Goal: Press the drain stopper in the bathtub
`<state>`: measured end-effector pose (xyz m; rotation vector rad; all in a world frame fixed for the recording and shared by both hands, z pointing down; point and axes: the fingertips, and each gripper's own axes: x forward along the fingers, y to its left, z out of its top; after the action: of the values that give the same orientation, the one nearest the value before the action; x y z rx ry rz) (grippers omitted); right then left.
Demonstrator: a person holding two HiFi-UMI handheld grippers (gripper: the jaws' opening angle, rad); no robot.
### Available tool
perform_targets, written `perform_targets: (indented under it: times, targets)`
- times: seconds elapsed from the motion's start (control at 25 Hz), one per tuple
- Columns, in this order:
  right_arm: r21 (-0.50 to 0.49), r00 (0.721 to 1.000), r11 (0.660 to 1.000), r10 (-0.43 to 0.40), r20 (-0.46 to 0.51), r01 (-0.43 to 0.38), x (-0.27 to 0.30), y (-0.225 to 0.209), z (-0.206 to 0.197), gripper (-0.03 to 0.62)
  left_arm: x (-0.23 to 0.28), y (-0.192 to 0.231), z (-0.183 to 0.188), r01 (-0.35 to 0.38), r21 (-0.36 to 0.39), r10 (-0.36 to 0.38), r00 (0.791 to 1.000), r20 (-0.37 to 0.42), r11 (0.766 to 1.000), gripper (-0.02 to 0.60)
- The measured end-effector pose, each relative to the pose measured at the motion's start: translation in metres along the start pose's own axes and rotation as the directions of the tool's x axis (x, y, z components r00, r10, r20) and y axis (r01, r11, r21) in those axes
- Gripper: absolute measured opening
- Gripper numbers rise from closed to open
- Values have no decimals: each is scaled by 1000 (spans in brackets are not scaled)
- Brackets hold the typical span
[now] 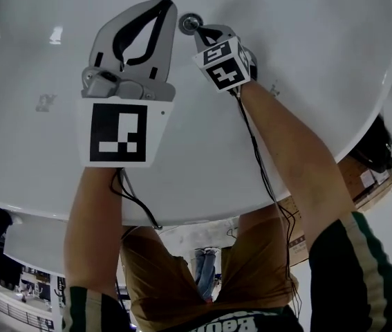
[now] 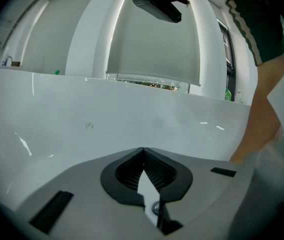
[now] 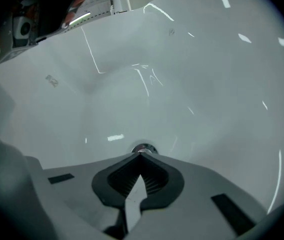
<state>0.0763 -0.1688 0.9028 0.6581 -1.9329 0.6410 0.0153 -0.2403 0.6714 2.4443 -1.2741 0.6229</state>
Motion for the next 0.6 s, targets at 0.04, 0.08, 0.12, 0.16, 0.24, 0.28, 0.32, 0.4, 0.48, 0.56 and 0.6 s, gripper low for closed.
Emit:
perform_targets:
  times: [0.04,0.08,0.12,0.16,0.24,0.28,0.32,0.4,0.48,0.56,0.6]
  targets:
    - [-6,1000,1000,-2,-8,1,6,-1,-1,8,0,1,-1,1,0,-1,1000,-5,1000,7]
    - [-15,1000,1000,-4,-15,3,12,-2,-3,8,1,0,-3,4,2,-4,1000,-12,1000,8]
    - [-26,1000,1000,-6,-24,6,18,-4,-4,8,2,0,-5,7,3,-7,1000,-20,1000,8]
    - [-37,999,999,-9,-33,8,24,-5,-6,8,3,0,-6,9,2,-9,1000,-27,1000,7]
    - [-48,999,999,-10,-49,7,37,-6,-7,9,4,0,-9,14,1,-14,999,-35,1000,7]
    - [-54,998,999,-8,-56,5,42,-5,-8,8,5,0,-9,16,2,-16,999,-36,1000,7]
    - [-66,998,998,-7,-62,3,46,-3,-8,9,4,1,-8,15,7,-15,999,-37,1000,8]
    - [-105,997,994,-13,-72,6,54,-2,-10,8,4,3,-5,5,23,-4,999,-35,1000,8]
    - [-125,997,992,-21,-79,10,61,1,-12,8,3,6,-3,-7,29,8,999,-35,1000,8]
    - [-126,996,992,-30,-81,20,65,0,-13,8,3,7,-4,-12,23,13,999,-46,1000,8]
    - [-132,996,991,-41,-81,30,67,-1,-13,8,3,7,-4,-10,19,11,999,-50,1000,7]
